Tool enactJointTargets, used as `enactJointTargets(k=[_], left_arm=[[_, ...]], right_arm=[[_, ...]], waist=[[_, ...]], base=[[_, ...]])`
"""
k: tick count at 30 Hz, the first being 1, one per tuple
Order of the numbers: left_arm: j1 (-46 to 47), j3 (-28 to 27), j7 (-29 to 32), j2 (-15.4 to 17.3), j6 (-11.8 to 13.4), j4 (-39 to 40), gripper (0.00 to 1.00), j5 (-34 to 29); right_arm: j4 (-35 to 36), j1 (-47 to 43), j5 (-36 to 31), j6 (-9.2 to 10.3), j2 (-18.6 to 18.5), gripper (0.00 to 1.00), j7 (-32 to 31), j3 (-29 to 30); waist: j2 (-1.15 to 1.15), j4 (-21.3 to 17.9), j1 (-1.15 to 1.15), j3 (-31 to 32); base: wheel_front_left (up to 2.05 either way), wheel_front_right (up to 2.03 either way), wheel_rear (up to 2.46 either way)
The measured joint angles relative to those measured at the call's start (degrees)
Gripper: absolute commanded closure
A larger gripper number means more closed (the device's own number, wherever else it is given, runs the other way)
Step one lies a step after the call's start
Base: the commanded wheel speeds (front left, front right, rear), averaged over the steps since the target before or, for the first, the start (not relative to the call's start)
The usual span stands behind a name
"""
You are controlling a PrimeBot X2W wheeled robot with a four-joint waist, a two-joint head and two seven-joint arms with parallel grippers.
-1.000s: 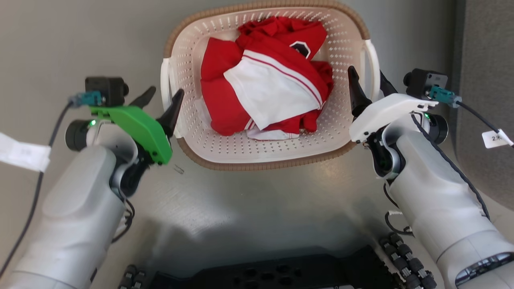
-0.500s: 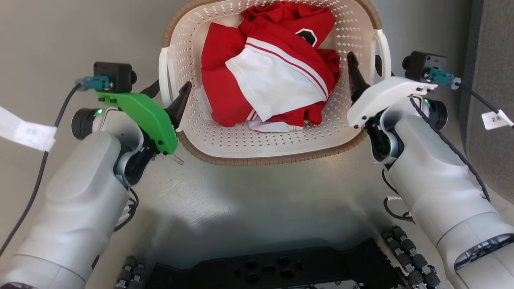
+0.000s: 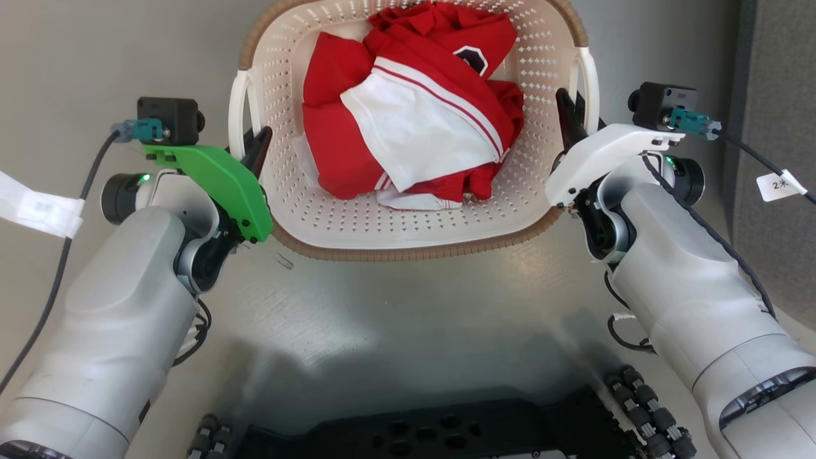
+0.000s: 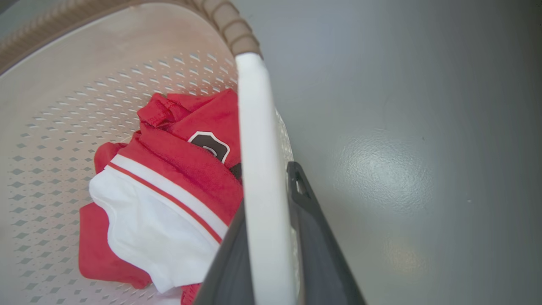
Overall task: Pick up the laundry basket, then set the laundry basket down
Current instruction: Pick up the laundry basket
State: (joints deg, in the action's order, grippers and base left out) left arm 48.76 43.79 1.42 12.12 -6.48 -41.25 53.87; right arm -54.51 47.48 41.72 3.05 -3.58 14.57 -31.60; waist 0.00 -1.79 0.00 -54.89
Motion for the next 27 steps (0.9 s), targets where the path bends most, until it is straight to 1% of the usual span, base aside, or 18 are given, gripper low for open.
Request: enactJointTargets(k=[5,9,14,21,27], left_arm=[[0.0,1.3,-0.6,-0.1,0.0,-1.2,1.00,1.5],[-0.1,2.7,-1.1,-0.2,0.0,-3.0,1.00,1.9],[-0.8,4.4,-1.1,-0.7,-0.1,-4.6,1.00,2.7],[-2.4,4.9,-1.0,-1.1,-0.1,-6.6,1.00,5.7],[-4.9,5.5,-0.8,-1.8,-0.1,-8.4,1.00,7.7]], right_arm=[[-0.9,-0.1,0.7,-0.32,0.1,1.00,0.0,-0.4],[-2.4,-0.7,0.7,-1.54,0.0,1.00,0.0,-2.2],[-3.8,-2.1,1.7,-2.69,0.2,1.00,0.0,-2.8],[-6.0,-2.5,3.3,-4.94,0.4,1.00,-0.5,-5.3],[-7.6,-3.7,4.3,-6.06,0.6,1.00,-2.2,-7.0]], waist=[[0.00,-0.1,0.00,1.9],[0.00,-0.1,0.00,3.9],[0.00,-0.2,0.00,7.1],[0.00,-0.6,0.00,12.3],[0.00,-1.0,0.00,17.1]], base=[[0.00,0.00,0.00],[0.00,0.00,0.00],[0.00,0.00,0.00],[0.00,0.00,0.00],[0.00,0.00,0.00]])
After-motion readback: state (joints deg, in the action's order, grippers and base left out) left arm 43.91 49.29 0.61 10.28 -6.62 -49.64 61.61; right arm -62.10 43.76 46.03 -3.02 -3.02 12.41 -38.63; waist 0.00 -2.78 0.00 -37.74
